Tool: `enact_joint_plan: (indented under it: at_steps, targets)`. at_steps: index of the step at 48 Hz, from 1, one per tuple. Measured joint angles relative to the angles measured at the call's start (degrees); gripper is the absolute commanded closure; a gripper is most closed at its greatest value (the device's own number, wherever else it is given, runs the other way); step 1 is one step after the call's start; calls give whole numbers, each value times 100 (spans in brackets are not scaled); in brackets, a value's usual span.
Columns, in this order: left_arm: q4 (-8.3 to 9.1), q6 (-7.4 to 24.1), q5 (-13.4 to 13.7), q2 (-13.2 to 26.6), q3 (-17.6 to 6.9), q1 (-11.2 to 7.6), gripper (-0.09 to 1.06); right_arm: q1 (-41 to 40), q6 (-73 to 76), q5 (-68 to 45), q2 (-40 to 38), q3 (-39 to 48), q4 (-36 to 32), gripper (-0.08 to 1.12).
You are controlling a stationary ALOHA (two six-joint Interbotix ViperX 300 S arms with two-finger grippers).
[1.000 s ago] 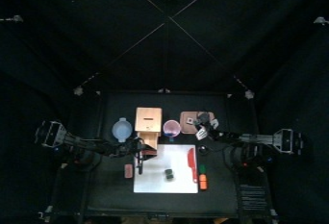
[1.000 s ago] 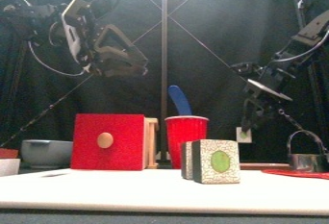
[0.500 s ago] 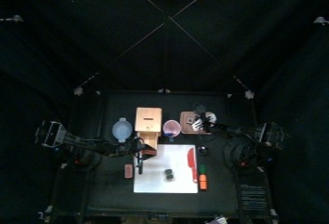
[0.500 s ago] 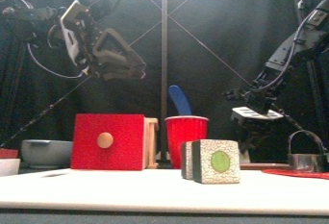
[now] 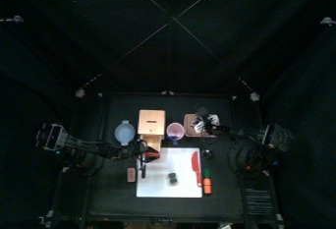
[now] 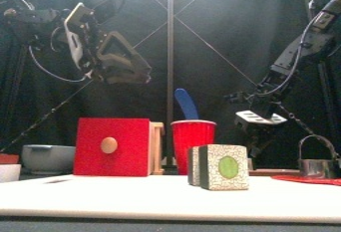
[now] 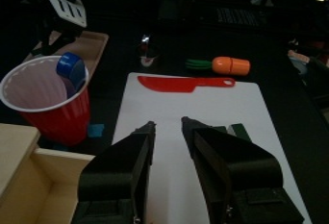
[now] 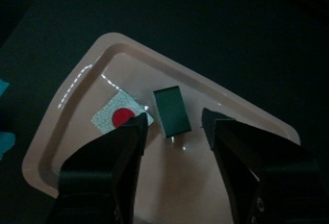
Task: Place sushi on board then cut the sushi with the knife then place the pieces on the plate
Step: Place the 4 sushi pieces on the plate
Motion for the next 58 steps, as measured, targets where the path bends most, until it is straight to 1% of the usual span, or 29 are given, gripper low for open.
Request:
enact_joint_plan:
  at_steps: [7, 16, 27, 33, 43, 58]
  targets:
    - [0, 0, 0, 0, 0, 0, 26, 448, 18, -79, -501, 167, 44, 20]
    - [0, -9, 0, 0, 0, 18, 26, 1617, -9, -615, -844, 360, -141, 20]
    - [0, -9, 0, 0, -35, 44, 26, 3050, -9, -1336, -844, 369, -325, 20]
    - [9, 0, 0, 0, -62, 44, 26, 3568, 0, -1521, -633, 185, -334, 20]
    - [0, 0, 0, 0, -62, 44, 26, 3981, 0, -1582, -88, -325, -343, 20]
    - [0, 0, 0, 9, -62, 44, 26, 4043, 0, -1828, 729, -976, -396, 20]
